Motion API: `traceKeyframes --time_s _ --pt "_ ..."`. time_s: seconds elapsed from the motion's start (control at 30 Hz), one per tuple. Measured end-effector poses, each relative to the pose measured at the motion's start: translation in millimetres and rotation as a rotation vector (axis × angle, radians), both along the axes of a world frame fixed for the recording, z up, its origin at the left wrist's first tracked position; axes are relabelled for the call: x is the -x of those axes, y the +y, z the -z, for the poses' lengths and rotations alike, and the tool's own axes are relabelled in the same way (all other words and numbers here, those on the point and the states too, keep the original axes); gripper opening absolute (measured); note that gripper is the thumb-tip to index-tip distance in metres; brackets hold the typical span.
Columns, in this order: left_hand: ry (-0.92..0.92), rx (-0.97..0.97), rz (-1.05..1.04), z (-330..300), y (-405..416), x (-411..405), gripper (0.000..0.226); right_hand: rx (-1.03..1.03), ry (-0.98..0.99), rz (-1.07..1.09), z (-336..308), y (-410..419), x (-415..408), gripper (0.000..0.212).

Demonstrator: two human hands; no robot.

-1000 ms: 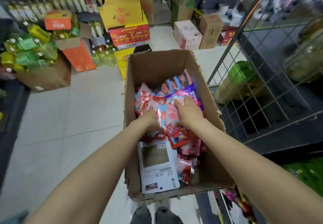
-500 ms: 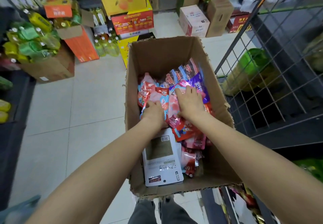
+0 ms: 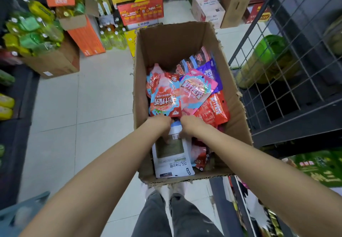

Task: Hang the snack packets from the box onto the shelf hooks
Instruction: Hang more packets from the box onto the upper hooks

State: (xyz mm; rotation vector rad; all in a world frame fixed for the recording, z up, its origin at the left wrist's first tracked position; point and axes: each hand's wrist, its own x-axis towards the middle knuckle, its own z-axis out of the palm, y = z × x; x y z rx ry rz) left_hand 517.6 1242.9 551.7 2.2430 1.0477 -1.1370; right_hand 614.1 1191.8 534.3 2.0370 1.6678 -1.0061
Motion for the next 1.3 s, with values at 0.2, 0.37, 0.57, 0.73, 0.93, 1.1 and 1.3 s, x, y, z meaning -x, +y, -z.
traceKeyframes --time_s 0.2,0.37,0.57,0.73,0.93,1.1,1.3 --pt "-0.017 0.031 -0.009 0.7 3.8 -0.6 0.051 -0.025 -0.028 0.061 11.2 -4.7 -4.3 0.034" --pt "-0.105 -0.091 -0.069 -12.0 11.0 2.2 0.043 -0.072 -0.011 0.087 -3.0 6.3 -13.1 0.034" --pt "-0.392 -0.385 -0.226 -43.5 39.8 3.5 0.027 -0.417 0.124 0.365 -21.1 35.1 -30.2 0.01" --pt "-0.484 -0.603 -0.168 -50.5 44.0 4.7 0.025 -0.614 0.218 0.577 -14.4 38.4 -37.2 0.021" --pt "-0.458 -0.753 -0.071 -42.6 46.2 3.6 0.031 -0.694 0.271 0.558 -9.6 36.3 -37.2 0.026" --pt "-0.518 -0.728 -0.103 -51.5 51.0 4.3 0.039 -0.694 0.39 0.419 -14.8 37.6 -40.0 0.031" --pt "-0.615 -0.754 -0.152 -56.8 46.0 6.2 0.026 -0.598 0.537 0.394 -26.2 28.9 -38.3 0.025"
